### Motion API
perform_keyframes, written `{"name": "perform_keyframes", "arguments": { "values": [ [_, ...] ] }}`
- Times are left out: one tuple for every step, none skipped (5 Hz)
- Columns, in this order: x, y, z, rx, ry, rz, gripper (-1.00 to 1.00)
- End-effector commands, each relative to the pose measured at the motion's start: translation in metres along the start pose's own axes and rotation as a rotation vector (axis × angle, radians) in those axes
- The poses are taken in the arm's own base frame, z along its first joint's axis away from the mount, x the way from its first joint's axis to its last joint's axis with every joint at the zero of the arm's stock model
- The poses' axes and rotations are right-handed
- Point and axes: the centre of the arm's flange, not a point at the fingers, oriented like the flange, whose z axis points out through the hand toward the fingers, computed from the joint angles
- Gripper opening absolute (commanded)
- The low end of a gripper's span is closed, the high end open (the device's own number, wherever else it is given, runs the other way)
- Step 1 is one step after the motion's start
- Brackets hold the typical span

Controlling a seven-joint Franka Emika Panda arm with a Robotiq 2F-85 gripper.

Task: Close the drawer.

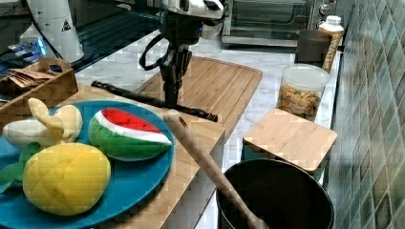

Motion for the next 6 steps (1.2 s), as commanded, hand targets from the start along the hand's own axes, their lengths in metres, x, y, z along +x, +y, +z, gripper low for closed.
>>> {"name": "perform_keyframes", "arguments": {
  "values": [
    [-0.0940, 0.2034, -0.0248, -0.124, 0.149, 0.325, -1.00],
    [-0.0941, 0.2035, -0.0248, -0.124, 0.149, 0.326, -1.00],
    [-0.0939, 0.2034, -0.0248, -0.124, 0.149, 0.325, -1.00],
    [-0.0940, 0.2034, -0.0249, -0.125, 0.149, 0.325, -1.00],
    [-0.0940, 0.2035, -0.0249, -0.124, 0.149, 0.325, -1.00],
    [-0.0939, 0.2035, -0.0249, -0.125, 0.149, 0.325, -1.00]
  ]
}}
